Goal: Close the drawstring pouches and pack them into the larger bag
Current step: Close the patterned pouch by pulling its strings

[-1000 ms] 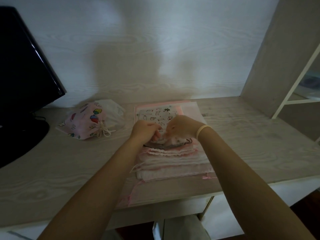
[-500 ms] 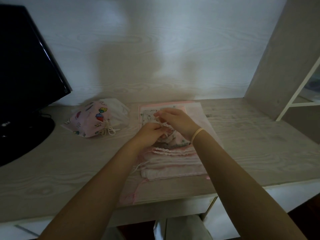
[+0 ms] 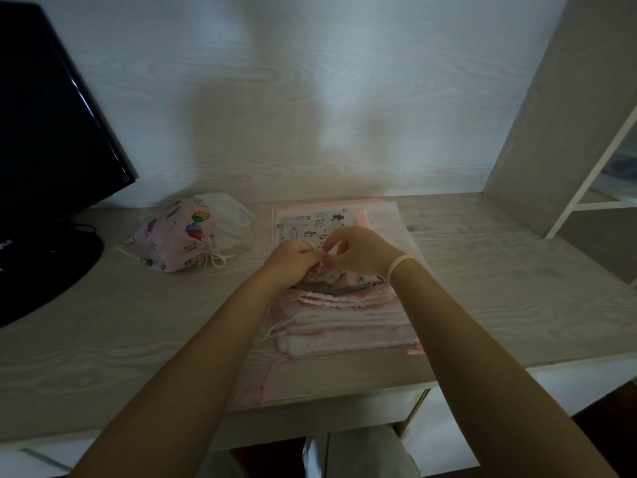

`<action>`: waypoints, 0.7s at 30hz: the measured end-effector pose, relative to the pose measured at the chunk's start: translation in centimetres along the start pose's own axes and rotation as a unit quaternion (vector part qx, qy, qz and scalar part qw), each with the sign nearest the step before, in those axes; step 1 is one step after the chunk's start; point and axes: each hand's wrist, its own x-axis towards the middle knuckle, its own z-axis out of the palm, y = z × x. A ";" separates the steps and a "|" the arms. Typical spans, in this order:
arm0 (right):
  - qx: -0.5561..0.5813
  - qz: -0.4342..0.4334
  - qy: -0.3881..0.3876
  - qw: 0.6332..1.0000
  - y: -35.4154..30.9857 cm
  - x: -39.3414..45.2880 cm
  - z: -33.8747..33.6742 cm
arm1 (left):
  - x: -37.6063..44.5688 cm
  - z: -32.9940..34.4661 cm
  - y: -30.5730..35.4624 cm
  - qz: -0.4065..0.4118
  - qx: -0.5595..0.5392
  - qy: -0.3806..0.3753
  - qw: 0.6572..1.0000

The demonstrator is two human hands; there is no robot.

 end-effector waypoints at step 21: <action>-0.007 0.071 -0.122 0.990 -1.1 -0.8 -0.3 | 0.3 -0.2 -0.3 -0.040 -0.154 0.015 0.987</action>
